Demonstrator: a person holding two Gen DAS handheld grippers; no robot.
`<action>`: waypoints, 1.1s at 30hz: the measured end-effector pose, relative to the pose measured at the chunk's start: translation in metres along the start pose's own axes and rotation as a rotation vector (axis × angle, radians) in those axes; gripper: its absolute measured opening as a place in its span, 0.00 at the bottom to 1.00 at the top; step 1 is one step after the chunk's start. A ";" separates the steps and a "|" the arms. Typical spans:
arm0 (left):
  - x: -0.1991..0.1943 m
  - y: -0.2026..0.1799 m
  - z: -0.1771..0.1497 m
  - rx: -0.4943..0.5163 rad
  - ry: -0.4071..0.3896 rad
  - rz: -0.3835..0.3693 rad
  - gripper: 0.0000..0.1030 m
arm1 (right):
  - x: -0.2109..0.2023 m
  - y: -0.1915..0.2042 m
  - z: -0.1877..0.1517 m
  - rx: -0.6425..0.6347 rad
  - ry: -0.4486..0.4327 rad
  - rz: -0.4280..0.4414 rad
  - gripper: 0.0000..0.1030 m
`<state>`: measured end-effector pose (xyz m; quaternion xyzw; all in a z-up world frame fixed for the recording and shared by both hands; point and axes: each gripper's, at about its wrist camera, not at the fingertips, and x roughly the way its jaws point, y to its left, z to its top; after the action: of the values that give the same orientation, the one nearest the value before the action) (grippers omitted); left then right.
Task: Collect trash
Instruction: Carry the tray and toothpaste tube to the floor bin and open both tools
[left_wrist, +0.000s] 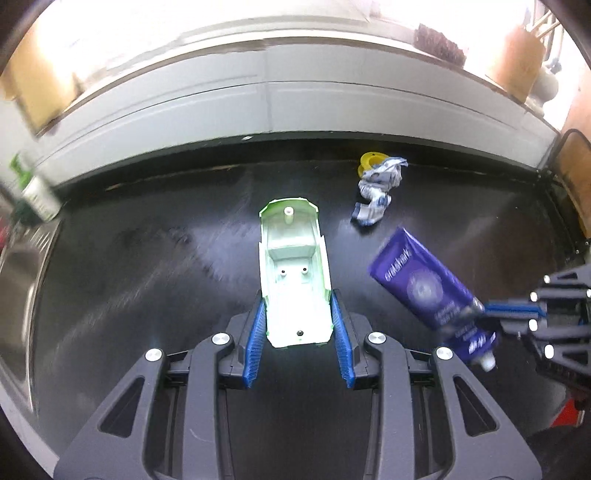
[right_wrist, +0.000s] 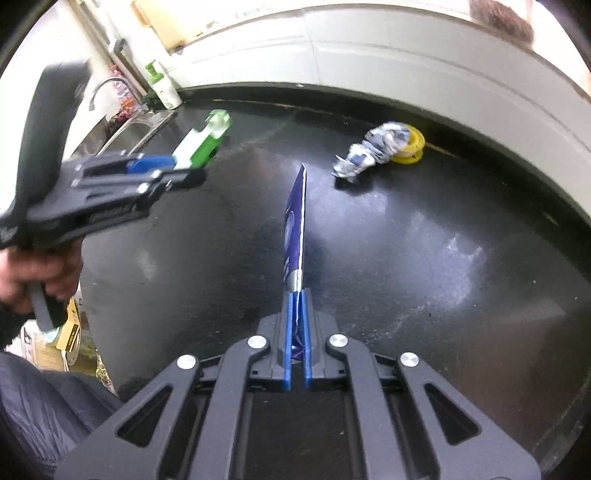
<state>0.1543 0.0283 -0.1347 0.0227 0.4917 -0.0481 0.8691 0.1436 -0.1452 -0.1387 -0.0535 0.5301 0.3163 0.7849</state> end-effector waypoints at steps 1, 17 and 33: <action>-0.007 0.002 -0.007 -0.013 -0.001 0.007 0.32 | -0.001 -0.001 0.000 -0.010 -0.007 -0.003 0.05; -0.084 0.026 -0.123 -0.169 -0.010 0.078 0.32 | -0.032 0.077 0.000 -0.137 -0.072 -0.030 0.05; -0.167 0.106 -0.229 -0.362 -0.031 0.249 0.32 | -0.022 0.220 -0.003 -0.350 -0.061 0.084 0.05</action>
<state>-0.1153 0.1636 -0.1104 -0.0739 0.4723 0.1484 0.8657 0.0137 0.0188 -0.0659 -0.1575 0.4448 0.4376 0.7654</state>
